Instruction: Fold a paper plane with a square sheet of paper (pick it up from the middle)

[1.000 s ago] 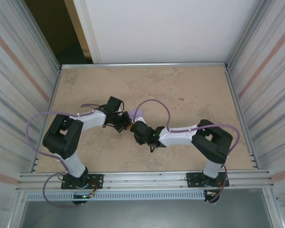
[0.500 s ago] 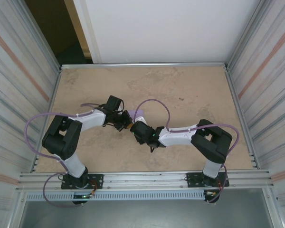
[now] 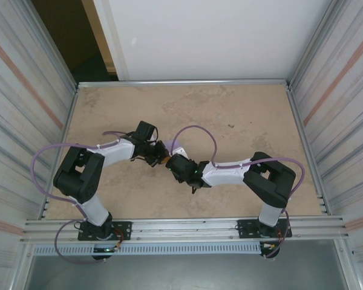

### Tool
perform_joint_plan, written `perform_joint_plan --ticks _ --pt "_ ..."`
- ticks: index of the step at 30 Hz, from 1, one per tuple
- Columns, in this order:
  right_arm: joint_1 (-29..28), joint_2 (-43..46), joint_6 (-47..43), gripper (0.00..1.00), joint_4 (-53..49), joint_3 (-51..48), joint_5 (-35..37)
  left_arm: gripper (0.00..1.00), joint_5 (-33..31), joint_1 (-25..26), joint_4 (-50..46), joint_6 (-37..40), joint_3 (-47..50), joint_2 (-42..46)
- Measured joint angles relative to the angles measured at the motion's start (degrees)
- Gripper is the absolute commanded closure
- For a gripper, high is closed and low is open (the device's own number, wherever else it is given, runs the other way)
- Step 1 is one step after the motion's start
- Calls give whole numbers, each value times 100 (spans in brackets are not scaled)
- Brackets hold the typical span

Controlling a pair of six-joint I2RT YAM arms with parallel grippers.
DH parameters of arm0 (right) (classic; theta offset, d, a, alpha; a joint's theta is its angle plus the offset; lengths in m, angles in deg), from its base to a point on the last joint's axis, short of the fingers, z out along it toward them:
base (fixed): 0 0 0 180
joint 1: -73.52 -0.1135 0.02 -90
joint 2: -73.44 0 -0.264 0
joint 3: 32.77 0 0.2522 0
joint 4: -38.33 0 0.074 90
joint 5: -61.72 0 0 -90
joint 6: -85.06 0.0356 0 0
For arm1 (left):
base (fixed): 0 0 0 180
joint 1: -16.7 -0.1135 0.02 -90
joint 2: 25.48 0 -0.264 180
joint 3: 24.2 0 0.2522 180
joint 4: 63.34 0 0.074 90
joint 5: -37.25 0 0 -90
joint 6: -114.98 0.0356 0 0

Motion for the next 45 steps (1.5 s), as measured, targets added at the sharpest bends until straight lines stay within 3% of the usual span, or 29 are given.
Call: perform_joint_plan --ticks 7,19,23,26,31,36,40,45 --pt "-2 0 -146 76 -42 0 22 92 42 0 -11 -2 -109 0" --pt "-33 0 -212 86 -66 0 63 90 46 0 -111 -2 -249 0" --pt "-33 0 -214 91 -68 0 122 83 59 -7 -127 2 -249 0" --pt "-33 0 -234 95 -59 -2 127 72 98 -107 -146 37 -249 15" --pt "-17 44 -297 97 74 -173 101 62 105 -632 -208 151 -136 433" --pt "162 267 -516 98 428 -575 -249 69 149 -1126 195 144 529 1095" --pt "393 474 -691 99 791 -874 -632 76 409 -1043 675 83 920 949" --pt "603 603 -896 100 1281 -1126 -1071 78 734 -765 1266 -24 1073 472"
